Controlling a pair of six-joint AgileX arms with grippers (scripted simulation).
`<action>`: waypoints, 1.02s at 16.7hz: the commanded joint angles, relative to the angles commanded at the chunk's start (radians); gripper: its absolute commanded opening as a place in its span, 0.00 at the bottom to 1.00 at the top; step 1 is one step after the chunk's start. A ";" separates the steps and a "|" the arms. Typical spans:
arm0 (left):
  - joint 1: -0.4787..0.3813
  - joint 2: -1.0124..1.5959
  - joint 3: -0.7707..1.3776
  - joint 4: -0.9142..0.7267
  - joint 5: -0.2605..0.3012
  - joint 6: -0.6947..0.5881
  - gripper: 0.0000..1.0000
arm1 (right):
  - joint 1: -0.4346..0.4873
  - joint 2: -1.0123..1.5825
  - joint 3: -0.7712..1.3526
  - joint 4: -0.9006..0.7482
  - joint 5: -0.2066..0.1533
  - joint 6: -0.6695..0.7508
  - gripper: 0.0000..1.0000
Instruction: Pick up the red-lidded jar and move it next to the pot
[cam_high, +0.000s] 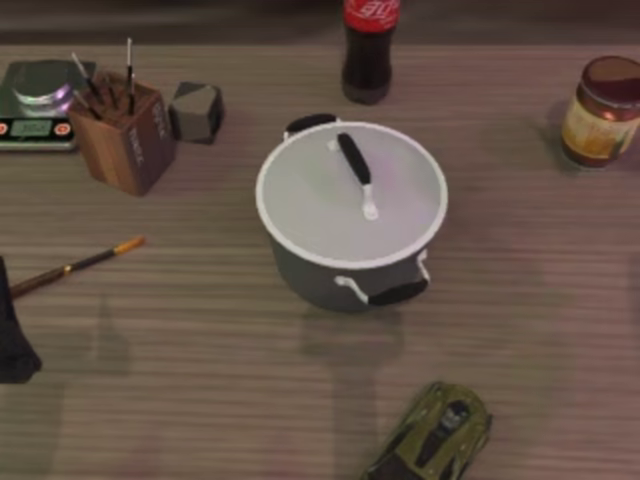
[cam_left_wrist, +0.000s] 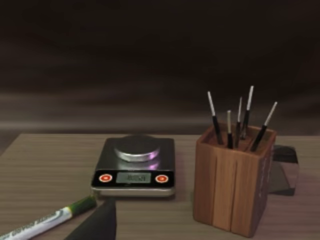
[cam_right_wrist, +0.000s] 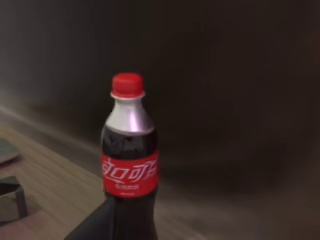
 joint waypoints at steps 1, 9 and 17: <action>0.000 0.000 0.000 0.000 0.000 0.000 1.00 | -0.013 0.102 0.060 0.044 -0.050 0.001 1.00; 0.000 0.000 0.000 0.000 0.000 0.000 1.00 | -0.092 0.730 0.425 0.312 -0.363 0.005 1.00; 0.000 0.000 0.000 0.000 0.000 0.000 1.00 | -0.109 0.859 0.500 0.366 -0.427 0.006 1.00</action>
